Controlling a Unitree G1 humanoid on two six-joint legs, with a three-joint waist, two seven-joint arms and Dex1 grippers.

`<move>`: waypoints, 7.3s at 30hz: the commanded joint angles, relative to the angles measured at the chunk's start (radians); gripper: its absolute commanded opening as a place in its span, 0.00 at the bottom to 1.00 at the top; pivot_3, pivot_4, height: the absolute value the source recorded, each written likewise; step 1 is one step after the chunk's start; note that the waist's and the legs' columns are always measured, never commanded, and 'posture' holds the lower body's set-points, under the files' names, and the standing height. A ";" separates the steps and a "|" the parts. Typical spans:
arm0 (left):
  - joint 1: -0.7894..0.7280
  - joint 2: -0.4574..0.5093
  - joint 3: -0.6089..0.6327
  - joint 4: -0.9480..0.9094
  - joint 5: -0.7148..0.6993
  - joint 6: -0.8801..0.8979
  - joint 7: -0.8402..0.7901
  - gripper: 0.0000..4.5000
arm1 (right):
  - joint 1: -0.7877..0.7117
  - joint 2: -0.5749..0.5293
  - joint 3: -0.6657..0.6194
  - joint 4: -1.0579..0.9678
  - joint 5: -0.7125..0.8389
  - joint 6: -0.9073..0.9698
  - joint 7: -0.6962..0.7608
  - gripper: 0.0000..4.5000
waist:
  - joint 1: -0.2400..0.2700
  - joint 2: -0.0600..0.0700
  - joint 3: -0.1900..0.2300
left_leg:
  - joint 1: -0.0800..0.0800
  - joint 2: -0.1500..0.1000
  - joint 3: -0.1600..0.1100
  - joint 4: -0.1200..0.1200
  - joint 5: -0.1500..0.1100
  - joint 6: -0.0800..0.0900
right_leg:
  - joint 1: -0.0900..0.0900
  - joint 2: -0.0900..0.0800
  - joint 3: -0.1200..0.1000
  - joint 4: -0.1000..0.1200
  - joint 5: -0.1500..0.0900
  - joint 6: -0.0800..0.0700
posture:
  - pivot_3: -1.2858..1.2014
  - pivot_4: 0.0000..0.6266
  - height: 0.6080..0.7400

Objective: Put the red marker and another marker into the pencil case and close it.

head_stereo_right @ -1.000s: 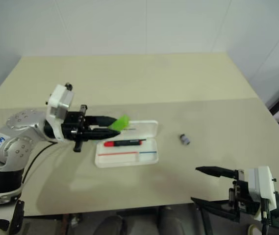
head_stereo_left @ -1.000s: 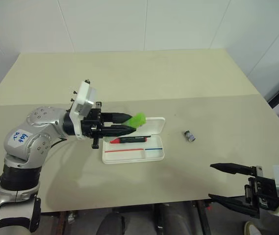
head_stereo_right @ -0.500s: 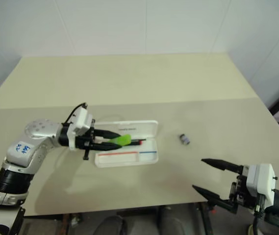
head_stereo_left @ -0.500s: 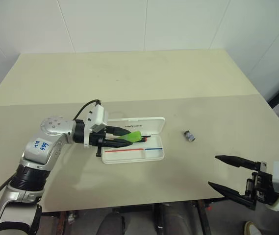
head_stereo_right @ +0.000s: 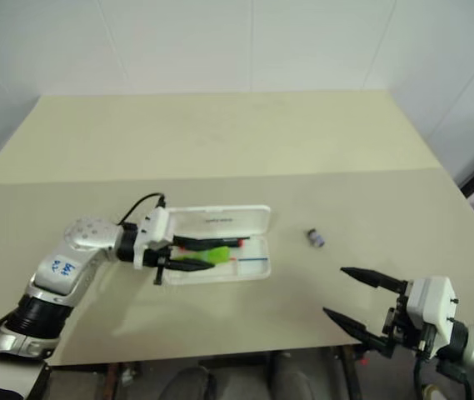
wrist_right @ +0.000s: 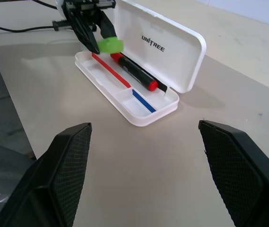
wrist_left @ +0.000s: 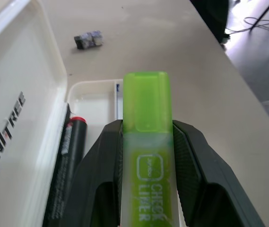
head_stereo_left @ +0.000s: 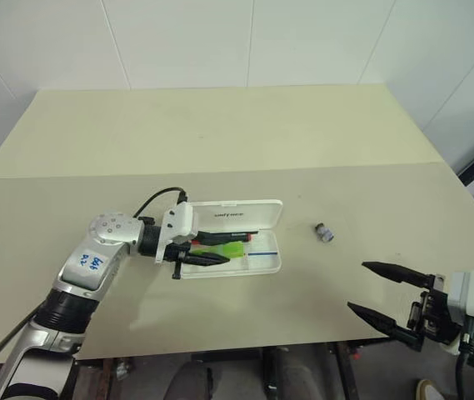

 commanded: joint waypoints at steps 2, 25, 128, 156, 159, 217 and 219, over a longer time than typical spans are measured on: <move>-0.011 0.011 0.001 0.011 0.059 -0.024 0.033 0.24 | 0.006 0.007 0.015 -0.026 -0.003 -0.008 -0.025 0.85 | 0.000 0.000 0.000 | 0.000 0.000 0.000 0.000 0.000 0.000 | 0.000 0.000 0.000 0.001 0.000 0.000 | 0.52 0.24 1.00; -0.016 0.017 -0.016 -0.054 0.101 0.043 0.029 0.63 | 0.012 0.008 0.062 -0.022 -0.021 -0.014 -0.064 0.85 | 0.001 0.000 0.000 | 0.000 0.000 0.000 0.000 0.000 0.000 | 0.000 0.000 0.000 0.002 0.000 0.000 | 0.52 0.24 1.00; 0.220 -0.170 0.120 -0.310 -0.224 0.034 0.218 1.00 | -0.556 0.169 0.429 0.312 -0.460 0.503 -0.643 0.09 | -0.015 0.002 -0.001 | 0.000 -0.002 -0.005 0.000 0.000 0.001 | 0.000 -0.001 -0.001 -0.004 0.006 0.011 | 0.52 0.24 1.00; 0.281 -0.072 0.248 -0.299 -0.285 0.039 0.137 1.00 | -0.719 -0.115 0.490 -0.039 -0.191 0.553 -0.253 0.09 | -0.022 0.005 0.001 | -0.001 0.000 -0.005 -0.001 -0.001 0.003 | -0.004 0.000 -0.002 -0.005 0.006 0.011 | 0.52 0.24 1.00; 0.311 -0.044 0.289 -0.296 -0.299 0.024 0.111 1.00 | -0.753 -0.107 0.535 -0.025 -0.197 0.541 -0.232 0.09 | -0.022 0.005 0.001 | -0.001 0.000 -0.005 -0.001 -0.001 0.003 | -0.004 -0.001 -0.001 -0.006 0.006 0.010 | 0.52 0.24 1.00; 0.345 0.038 0.406 -0.275 -0.378 -0.023 0.018 1.00 | -0.943 0.015 0.793 0.225 -0.423 0.319 0.025 0.99 | -0.023 0.005 0.001 | -0.009 0.000 -0.004 -0.001 -0.001 0.002 | -0.016 -0.002 -0.001 0.003 0.007 0.013 | 0.52 0.24 1.00; 0.340 0.037 0.417 -0.292 -0.403 -0.005 0.027 1.00 | -0.923 0.002 0.759 0.181 -0.390 0.357 0.016 0.99 | -0.022 0.005 0.001 | -0.009 0.000 -0.004 -0.001 -0.001 0.002 | -0.016 -0.002 -0.001 0.003 0.007 0.013 | 0.52 0.24 1.00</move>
